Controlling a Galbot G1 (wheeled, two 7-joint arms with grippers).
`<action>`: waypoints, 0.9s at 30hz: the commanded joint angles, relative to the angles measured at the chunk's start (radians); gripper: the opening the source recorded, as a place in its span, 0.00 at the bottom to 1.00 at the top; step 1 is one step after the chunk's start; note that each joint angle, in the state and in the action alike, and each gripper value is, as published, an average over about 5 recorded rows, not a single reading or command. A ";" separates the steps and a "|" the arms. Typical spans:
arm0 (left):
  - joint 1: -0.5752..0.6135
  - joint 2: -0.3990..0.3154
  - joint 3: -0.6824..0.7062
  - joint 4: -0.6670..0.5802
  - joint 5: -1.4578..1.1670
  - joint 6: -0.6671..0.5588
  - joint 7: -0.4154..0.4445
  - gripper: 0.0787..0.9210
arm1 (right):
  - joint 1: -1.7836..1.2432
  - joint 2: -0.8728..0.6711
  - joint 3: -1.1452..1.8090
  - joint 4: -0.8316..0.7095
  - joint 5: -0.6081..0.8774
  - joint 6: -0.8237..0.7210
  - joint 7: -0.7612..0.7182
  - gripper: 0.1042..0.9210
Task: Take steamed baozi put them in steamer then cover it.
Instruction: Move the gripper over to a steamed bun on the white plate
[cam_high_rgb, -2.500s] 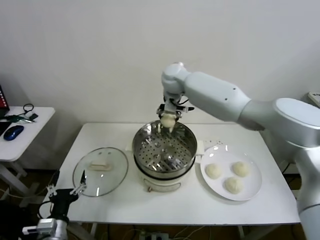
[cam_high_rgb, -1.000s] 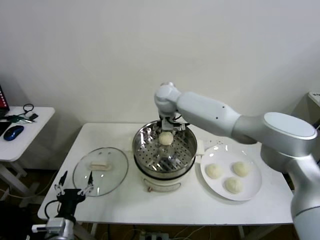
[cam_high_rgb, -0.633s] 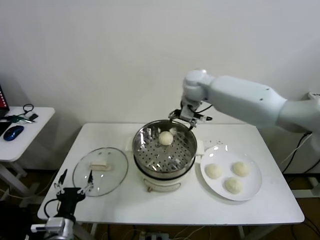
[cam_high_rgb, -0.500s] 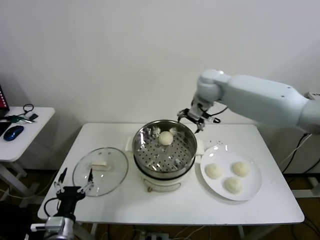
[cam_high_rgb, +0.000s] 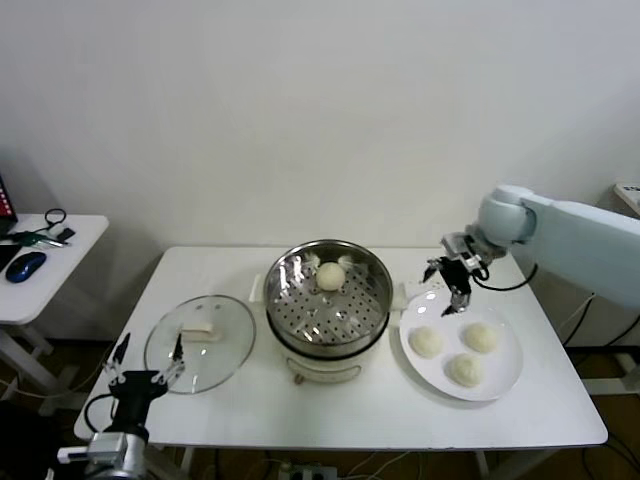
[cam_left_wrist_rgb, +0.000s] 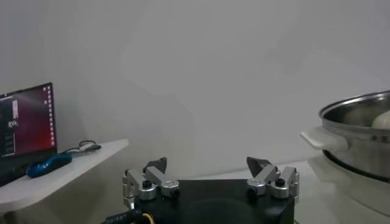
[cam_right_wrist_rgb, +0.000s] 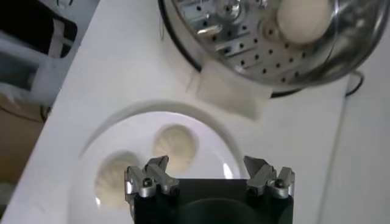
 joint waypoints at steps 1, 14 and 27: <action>0.002 -0.002 -0.002 0.004 0.003 0.001 -0.003 0.88 | -0.240 -0.003 0.145 -0.125 -0.047 -0.064 -0.001 0.88; 0.010 -0.006 -0.003 0.018 0.000 0.003 -0.003 0.88 | -0.317 0.133 0.180 -0.250 -0.080 -0.056 0.010 0.88; 0.016 -0.009 -0.001 0.024 0.001 0.002 -0.008 0.88 | -0.325 0.187 0.194 -0.306 -0.082 -0.047 0.012 0.88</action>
